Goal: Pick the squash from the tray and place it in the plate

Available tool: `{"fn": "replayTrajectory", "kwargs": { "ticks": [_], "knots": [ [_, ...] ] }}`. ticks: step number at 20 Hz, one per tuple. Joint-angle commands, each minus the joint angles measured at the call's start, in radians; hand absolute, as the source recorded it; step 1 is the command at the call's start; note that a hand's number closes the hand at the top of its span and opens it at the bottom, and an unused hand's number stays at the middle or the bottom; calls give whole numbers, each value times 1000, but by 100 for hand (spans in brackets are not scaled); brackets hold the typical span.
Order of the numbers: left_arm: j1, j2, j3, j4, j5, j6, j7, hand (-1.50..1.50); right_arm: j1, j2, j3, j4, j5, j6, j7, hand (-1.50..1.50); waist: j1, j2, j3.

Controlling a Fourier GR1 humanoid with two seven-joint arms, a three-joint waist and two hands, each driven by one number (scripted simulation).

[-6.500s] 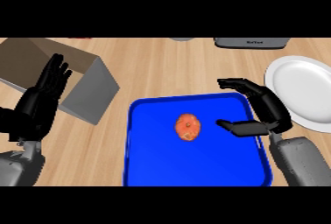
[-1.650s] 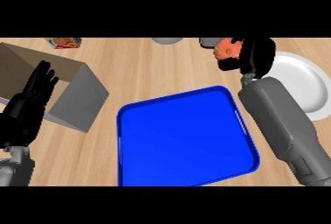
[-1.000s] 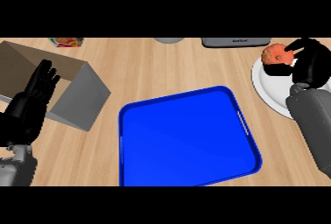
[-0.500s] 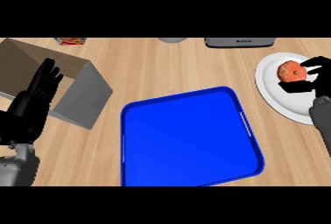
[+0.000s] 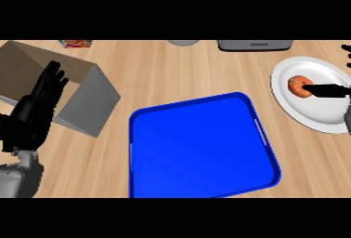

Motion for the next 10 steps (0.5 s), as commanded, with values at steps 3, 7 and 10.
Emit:
{"fn": "replayTrajectory", "kwargs": {
  "ticks": [3,7,10],
  "knots": [
    [79,-65,-47,120,-25,17,19,0,-3,36,-88,-130,-172,37,-245,-150,-27,15,-27],
    [74,-26,-5,141,-4,-18,25,0,-45,66,-162,-146,-274,76,-132,-150,-23,15,-29],
    [90,-56,-28,124,-6,-12,30,0,7,86,-215,-145,-389,184,-127,-150,-34,15,-28]
  ]
}}
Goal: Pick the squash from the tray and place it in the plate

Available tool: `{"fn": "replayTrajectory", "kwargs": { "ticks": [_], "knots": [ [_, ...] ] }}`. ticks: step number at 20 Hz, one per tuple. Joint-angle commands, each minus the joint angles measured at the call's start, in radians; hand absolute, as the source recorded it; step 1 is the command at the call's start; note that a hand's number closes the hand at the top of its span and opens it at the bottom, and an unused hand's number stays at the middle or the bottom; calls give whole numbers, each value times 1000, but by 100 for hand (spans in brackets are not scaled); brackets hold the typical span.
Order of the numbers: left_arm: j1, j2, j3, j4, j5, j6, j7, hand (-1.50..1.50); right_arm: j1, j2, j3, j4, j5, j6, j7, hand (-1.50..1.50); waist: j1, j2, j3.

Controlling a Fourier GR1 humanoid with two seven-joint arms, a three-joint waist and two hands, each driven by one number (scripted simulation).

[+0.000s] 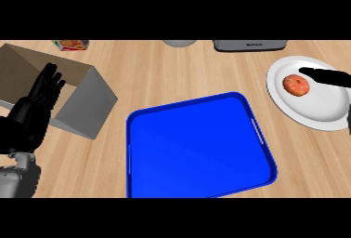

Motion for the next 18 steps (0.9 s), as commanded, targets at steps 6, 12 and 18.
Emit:
{"fn": "replayTrajectory", "kwargs": {
  "ticks": [6,12,18],
  "knots": [
    [88,-44,-28,123,-3,-20,11,0,79,-33,-116,-15,-209,234,-32,-150,2,27,-27],
    [57,-58,-25,143,-14,-14,6,0,161,-94,-161,-21,-249,317,-107,-150,-5,28,-28],
    [54,-71,-37,156,-39,-13,-9,0,211,-126,-186,10,-255,342,-138,-150,-3,30,-28]
  ]
}}
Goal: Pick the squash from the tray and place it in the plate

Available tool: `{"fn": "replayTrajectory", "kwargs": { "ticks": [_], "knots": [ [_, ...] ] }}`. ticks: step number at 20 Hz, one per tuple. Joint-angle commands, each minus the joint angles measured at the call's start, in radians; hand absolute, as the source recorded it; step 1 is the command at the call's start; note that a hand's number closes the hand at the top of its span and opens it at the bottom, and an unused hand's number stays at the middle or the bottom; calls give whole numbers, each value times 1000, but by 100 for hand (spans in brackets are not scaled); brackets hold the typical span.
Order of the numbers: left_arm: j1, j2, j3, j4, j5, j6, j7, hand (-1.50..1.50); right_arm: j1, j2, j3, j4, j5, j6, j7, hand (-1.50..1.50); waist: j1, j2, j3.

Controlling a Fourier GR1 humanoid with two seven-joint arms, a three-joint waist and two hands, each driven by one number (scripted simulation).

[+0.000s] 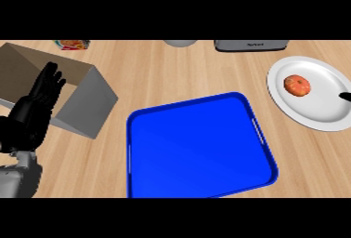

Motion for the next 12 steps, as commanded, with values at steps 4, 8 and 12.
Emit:
{"fn": "replayTrajectory", "kwargs": {
  "ticks": [4,8,12],
  "knots": [
    [46,-37,-13,133,17,-21,39,0,81,-54,-51,50,-19,51,-95,-150,1,28,-26],
    [25,-36,-16,143,-14,-3,60,0,88,-83,-56,52,-27,74,-55,-150,-2,26,-27],
    [69,-46,-17,135,11,-35,37,0,135,-109,-67,95,-16,97,-103,-150,6,28,-27]
  ]
}}
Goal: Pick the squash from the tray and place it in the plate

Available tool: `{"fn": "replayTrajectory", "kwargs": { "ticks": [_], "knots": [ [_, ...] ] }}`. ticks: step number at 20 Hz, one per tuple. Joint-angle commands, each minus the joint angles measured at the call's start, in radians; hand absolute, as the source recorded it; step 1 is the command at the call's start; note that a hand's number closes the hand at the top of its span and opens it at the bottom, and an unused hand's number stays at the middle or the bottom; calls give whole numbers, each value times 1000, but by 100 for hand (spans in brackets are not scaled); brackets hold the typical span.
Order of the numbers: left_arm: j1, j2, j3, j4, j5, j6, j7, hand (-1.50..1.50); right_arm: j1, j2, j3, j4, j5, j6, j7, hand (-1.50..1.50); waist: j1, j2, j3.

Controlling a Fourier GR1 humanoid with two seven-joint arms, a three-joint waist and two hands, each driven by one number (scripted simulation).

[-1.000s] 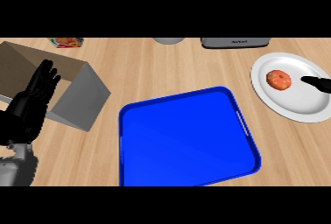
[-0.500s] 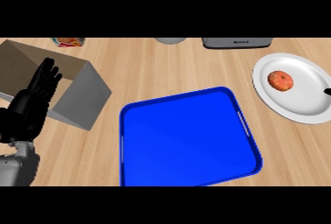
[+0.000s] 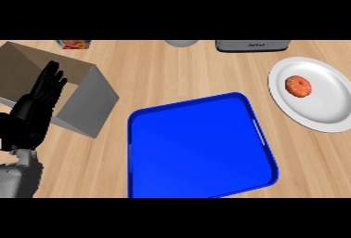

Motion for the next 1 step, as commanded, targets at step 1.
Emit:
{"fn": "replayTrajectory", "kwargs": {
  "ticks": [1],
  "knots": [
    [28,-38,-27,159,-17,1,24,0,46,-17,-16,36,-3,27,-41,-150,-11,29,-23]
  ]
}}
